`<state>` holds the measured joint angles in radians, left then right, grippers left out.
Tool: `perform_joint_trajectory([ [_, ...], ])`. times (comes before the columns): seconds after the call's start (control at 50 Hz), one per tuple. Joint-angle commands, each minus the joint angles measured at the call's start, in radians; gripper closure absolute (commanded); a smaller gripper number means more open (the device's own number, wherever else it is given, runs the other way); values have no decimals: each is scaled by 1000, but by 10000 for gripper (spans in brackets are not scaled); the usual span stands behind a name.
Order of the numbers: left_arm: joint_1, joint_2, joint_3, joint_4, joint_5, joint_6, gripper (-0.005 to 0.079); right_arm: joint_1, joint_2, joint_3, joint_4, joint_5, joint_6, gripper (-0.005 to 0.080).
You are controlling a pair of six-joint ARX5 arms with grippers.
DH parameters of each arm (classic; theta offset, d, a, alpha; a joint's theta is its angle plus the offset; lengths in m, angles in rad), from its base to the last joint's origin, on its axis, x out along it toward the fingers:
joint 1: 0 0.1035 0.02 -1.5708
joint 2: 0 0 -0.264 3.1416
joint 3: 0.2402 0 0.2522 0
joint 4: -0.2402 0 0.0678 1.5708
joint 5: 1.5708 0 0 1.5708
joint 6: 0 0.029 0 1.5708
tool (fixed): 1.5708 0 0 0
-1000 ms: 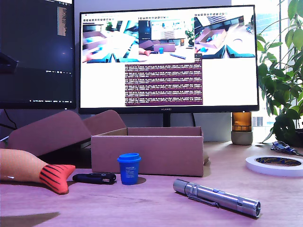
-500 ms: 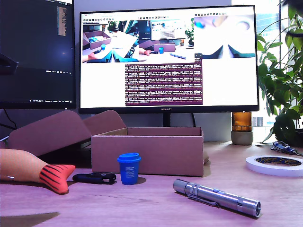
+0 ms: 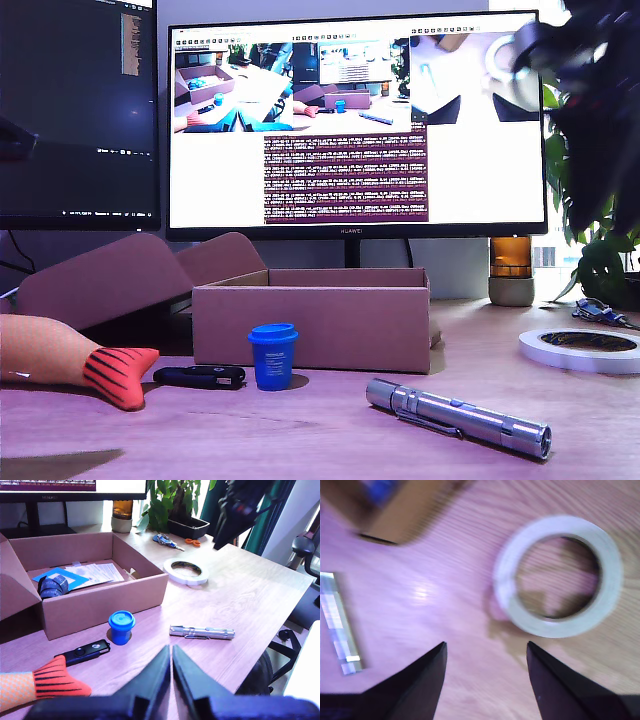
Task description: Pick up the tape roll and place it inside the cardboard box
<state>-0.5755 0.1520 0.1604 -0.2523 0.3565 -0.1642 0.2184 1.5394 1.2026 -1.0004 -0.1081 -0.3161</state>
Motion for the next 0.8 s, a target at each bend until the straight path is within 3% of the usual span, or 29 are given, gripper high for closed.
perform_joint_trajectory([
  [0.0,-3,-2,-24,6,-3,9,766,6,34,4,14,32,-7,290],
  [0.78,-3,-2,-24,6,-3,8,766,42,269,4,178,44,-34,294],
])
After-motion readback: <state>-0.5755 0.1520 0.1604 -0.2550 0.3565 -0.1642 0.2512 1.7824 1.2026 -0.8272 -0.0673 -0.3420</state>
